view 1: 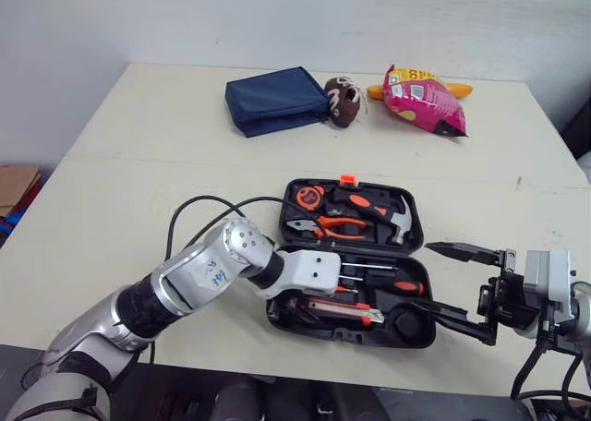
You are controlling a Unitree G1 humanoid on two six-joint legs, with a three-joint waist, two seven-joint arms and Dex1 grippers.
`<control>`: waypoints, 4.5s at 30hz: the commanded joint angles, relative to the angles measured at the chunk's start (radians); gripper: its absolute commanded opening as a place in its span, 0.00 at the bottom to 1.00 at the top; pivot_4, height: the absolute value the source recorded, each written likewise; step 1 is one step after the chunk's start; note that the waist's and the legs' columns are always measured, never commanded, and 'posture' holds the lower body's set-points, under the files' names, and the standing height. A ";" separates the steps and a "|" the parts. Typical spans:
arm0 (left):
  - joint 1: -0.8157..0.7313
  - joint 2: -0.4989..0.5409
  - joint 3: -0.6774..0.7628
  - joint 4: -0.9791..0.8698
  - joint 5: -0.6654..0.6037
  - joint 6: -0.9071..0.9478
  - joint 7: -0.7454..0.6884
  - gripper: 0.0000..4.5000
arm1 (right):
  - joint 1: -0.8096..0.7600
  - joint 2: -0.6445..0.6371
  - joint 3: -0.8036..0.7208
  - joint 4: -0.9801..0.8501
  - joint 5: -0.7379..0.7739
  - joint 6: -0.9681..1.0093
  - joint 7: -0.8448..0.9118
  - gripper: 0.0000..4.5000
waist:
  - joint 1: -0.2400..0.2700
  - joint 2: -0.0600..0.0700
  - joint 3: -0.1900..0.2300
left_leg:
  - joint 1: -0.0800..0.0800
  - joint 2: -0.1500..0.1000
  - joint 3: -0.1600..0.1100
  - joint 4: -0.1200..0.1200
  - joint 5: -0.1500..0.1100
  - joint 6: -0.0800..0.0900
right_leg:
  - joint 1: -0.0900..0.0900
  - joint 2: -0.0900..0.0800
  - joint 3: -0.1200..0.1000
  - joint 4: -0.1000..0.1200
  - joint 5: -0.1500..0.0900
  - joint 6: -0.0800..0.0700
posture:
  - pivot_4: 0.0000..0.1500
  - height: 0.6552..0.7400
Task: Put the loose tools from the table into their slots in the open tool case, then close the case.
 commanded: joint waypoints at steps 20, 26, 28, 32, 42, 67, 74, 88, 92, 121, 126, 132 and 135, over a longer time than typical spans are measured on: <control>0.061 -0.009 0.230 -0.050 -0.174 -0.139 -0.103 0.98 | 0.049 0.063 -0.036 0.176 -0.042 -0.199 0.131 1.00 | -0.003 0.000 0.000 | 0.000 0.001 0.000 0.000 0.000 0.000 | 0.000 0.001 0.000 0.000 0.000 0.000 | 1.00 1.00; 0.190 -0.067 0.317 0.051 -0.197 -0.420 -0.137 0.71 | 0.067 0.076 -0.032 0.206 -0.048 -0.243 0.150 1.00 | -0.002 0.001 0.000 | 0.001 0.000 0.000 0.001 0.000 0.000 | 0.001 0.000 0.000 0.000 0.000 0.000 | 1.00 1.00; 0.226 -0.088 0.296 0.074 -0.150 -0.503 -0.115 0.51 | 0.082 0.081 -0.033 0.203 -0.047 -0.250 0.149 1.00 | -0.001 0.001 0.000 | 0.001 0.000 0.000 0.001 0.000 0.000 | 0.001 0.000 0.000 0.000 0.000 0.000 | 1.00 1.00; 0.252 -0.120 0.255 0.125 -0.070 -0.582 -0.078 0.10 | 0.099 0.080 -0.035 0.189 -0.042 -0.250 0.141 1.00 | 0.000 0.001 0.000 | 0.000 0.000 0.000 0.002 0.000 0.000 | 0.001 0.000 0.000 0.000 0.000 0.000 | 1.00 1.00; 0.351 -0.105 0.199 0.203 0.011 -0.629 -0.070 0.01 | 0.120 0.076 -0.035 0.166 -0.040 -0.248 0.120 1.00 | -0.002 0.001 0.000 | 0.001 0.001 0.000 0.001 -0.001 0.001 | 0.001 0.000 0.000 0.000 0.000 0.001 | 1.00 1.00; 0.371 -0.218 0.258 0.232 -0.031 -0.666 -0.020 0.01 | 0.136 0.083 -0.031 0.192 -0.030 -0.266 0.142 1.00 | -0.003 0.003 -0.003 | 0.001 0.000 -0.001 0.006 -0.005 0.005 | 0.005 -0.001 -0.001 -0.002 0.002 0.002 | 1.00 1.00; 0.367 -0.197 0.202 0.287 0.061 -0.654 -0.002 0.01 | 0.129 0.084 -0.024 0.195 -0.037 -0.258 0.134 1.00 | -0.002 0.003 -0.003 | 0.001 0.000 0.000 0.005 -0.005 0.004 | 0.004 -0.001 -0.001 -0.002 0.001 0.002 | 1.00 1.00; 0.341 -0.173 0.118 0.319 0.159 -0.564 0.025 0.01 | 0.115 0.090 -0.022 0.167 -0.043 -0.244 0.092 1.00 | -0.002 0.005 -0.004 | 0.004 0.001 -0.001 0.005 -0.011 0.010 | 0.013 -0.001 -0.001 -0.005 0.001 0.002 | 1.00 1.00; 0.333 -0.181 0.198 0.307 0.093 -0.801 0.001 0.01 | 0.114 0.087 -0.050 0.146 -0.032 -0.230 0.051 1.00 | -0.001 0.005 -0.004 | 0.004 0.001 -0.001 0.005 -0.011 0.011 | 0.014 -0.001 -0.001 -0.005 0.001 0.002 | 1.00 1.00; 0.775 0.242 1.318 0.752 -0.199 -0.969 0.158 0.99 | 0.440 0.235 -0.684 0.934 -0.098 -0.631 -0.093 1.00 | -0.010 0.004 -0.003 | 0.003 0.001 0.001 -0.010 -0.011 0.005 | 0.000 -0.004 -0.002 -0.007 -0.003 -0.004 | 1.00 1.00; 0.786 0.243 1.361 0.790 -0.214 -0.973 0.183 0.99 | 0.458 0.235 -0.694 1.017 -0.094 -0.683 -0.158 1.00 | -0.008 0.003 -0.004 | 0.003 0.000 0.001 -0.010 -0.013 0.002 | 0.000 -0.007 -0.004 -0.007 -0.004 -0.006 | 1.00 1.00; 0.733 0.197 1.257 0.646 -0.245 -0.904 0.168 0.99 | 0.377 0.200 -0.632 0.912 -0.070 -0.650 -0.148 1.00 | -0.007 0.004 -0.004 | 0.003 0.000 0.002 -0.009 -0.013 0.002 | 0.001 -0.008 -0.005 -0.007 -0.003 -0.006 | 1.00 1.00; 0.664 0.169 1.178 0.554 -0.270 -0.852 0.162 0.99 | 0.338 0.139 -0.590 0.805 -0.073 -0.566 -0.164 1.00 | -0.011 0.005 -0.004 | 0.003 0.000 0.003 -0.009 -0.012 0.003 | 0.001 -0.008 -0.005 -0.007 -0.002 -0.004 | 1.00 1.00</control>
